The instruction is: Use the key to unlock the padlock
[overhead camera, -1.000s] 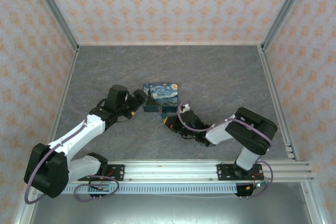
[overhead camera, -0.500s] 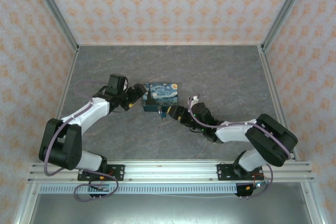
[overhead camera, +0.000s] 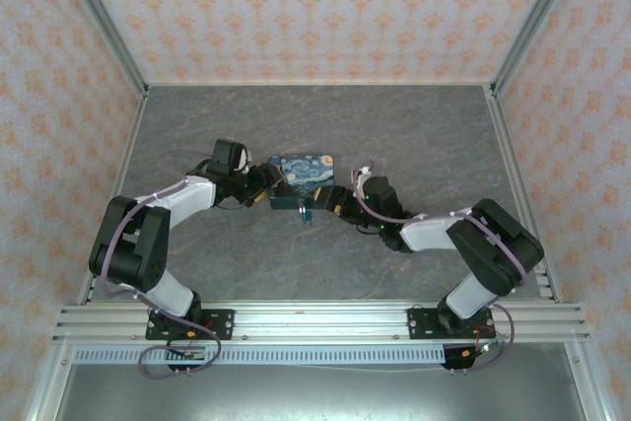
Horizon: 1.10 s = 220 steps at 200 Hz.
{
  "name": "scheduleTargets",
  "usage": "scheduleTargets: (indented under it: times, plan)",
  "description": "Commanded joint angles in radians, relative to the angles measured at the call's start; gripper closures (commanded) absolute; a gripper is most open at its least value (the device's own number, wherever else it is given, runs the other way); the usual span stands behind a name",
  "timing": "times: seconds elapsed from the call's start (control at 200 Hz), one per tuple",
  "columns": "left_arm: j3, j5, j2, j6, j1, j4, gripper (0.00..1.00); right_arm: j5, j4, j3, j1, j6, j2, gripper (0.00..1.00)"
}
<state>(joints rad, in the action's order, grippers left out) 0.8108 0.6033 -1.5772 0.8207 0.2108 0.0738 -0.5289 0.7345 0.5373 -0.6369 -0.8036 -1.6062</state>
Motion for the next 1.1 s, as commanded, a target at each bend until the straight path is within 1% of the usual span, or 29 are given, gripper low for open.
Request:
scheduleTargets:
  times: [0.0,0.06,0.185,0.385,0.495,0.616,0.676,0.886,0.981,1.096]
  plan:
    - [-0.065,0.005,-0.009,-0.004,0.036,0.037,0.38,-0.052,0.063,0.052,0.031,0.053,-0.026,0.31]
    - [-0.095,-0.001,0.003,0.018,0.058,0.024,0.40,-0.056,0.066,0.059,0.048,0.071,-0.037,0.32]
    - [-0.143,-0.046,0.039,0.050,0.098,0.020,0.40,-0.040,0.095,0.007,0.075,0.097,-0.008,0.32]
    - [-0.161,-0.076,0.072,0.083,0.104,0.012,0.40,-0.010,0.096,-0.114,0.077,0.160,0.083,0.17]
    - [-0.155,-0.088,0.078,0.084,0.104,0.018,0.40,-0.027,0.169,-0.173,0.077,0.154,0.090,0.14]
    - [-0.156,-0.092,0.075,0.086,0.107,0.016,0.40,-0.072,0.328,-0.202,0.067,0.118,0.024,0.14]
    - [-0.160,-0.093,0.074,0.091,0.107,0.010,0.40,-0.089,0.370,-0.185,0.050,0.110,-0.018,0.14]
    - [-0.162,-0.096,0.072,0.097,0.107,0.006,0.40,-0.081,0.384,-0.104,-0.026,0.116,-0.116,0.16]
    - [-0.161,-0.096,0.071,0.097,0.108,0.006,0.40,-0.055,0.404,-0.096,-0.032,0.107,-0.151,0.16]
    - [-0.159,-0.095,0.071,0.097,0.108,0.006,0.40,-0.058,0.410,-0.070,-0.034,0.095,-0.198,0.18]
